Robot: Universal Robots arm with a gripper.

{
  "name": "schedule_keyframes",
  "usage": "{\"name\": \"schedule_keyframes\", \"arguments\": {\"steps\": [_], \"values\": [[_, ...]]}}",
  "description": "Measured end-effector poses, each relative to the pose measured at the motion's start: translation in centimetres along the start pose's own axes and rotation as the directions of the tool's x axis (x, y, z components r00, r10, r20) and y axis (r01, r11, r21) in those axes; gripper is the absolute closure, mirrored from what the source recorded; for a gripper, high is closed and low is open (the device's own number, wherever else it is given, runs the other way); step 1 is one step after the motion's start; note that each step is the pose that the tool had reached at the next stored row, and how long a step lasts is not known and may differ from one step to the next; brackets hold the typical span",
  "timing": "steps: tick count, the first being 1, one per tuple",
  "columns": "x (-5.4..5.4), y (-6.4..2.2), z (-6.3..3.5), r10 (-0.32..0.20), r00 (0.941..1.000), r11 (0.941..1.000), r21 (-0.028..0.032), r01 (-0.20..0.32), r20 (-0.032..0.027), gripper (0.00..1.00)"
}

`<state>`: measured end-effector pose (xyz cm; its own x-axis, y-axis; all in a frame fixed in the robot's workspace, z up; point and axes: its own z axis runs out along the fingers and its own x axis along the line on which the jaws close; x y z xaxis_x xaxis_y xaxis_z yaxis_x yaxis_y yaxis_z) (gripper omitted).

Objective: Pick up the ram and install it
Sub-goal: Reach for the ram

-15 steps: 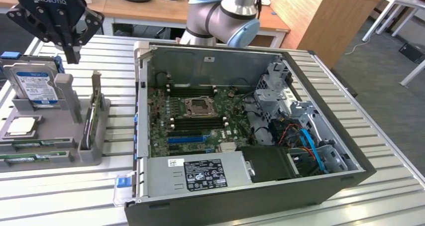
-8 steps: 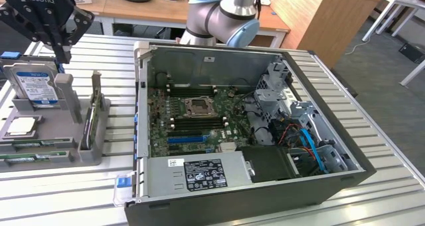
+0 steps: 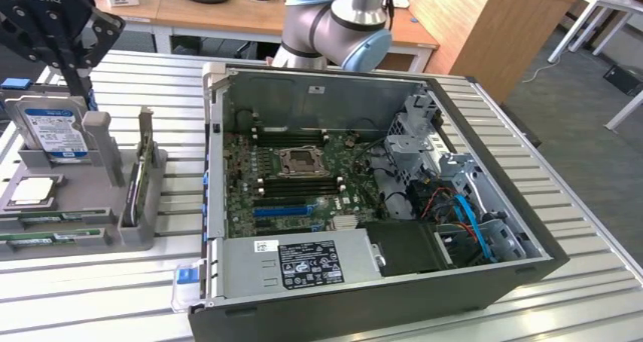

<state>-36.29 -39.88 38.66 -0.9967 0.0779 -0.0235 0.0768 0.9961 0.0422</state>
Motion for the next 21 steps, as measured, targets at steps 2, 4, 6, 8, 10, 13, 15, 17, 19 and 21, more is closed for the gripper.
{"name": "schedule_keyframes", "arguments": {"steps": [2,4,6,8,10,13,15,17,19,21], "values": [[0.3,-0.02,0.0,0.0,1.0,1.0,0.0,0.0,0.0,0.89],[0.6,-0.05,0.0,0.0,1.0,1.0,0.0001,0.0,0.0,0.89],[0.9,-0.07,0.0,0.0,1.0,1.0,0.0001,0.0,-0.0001,0.89],[1.1,-0.09,0.0,0.0,1.0,1.0,0.0,0.0,0.0,0.89],[1.3,-0.1,0.0,0.0,1.0,1.0,0.0,0.0,0.0,0.89],[1.5,-0.12,-0.01,0.0,1.0,1.0,0.0,0.0,0.0,0.89],[1.5,-0.12,-0.01,0.0,1.0,1.0,0.0,0.0,0.0,0.89],[1.6,-0.12,-0.01,0.0,1.0,1.0,0.0,0.0,0.0,0.89],[1.6,-0.12,-0.01,0.0,1.0,1.0,0.0,0.0,0.0,0.89],[1.6,-0.16,-0.01,0.0,1.0,1.0,0.0,0.0,0.0,0.89]]}}
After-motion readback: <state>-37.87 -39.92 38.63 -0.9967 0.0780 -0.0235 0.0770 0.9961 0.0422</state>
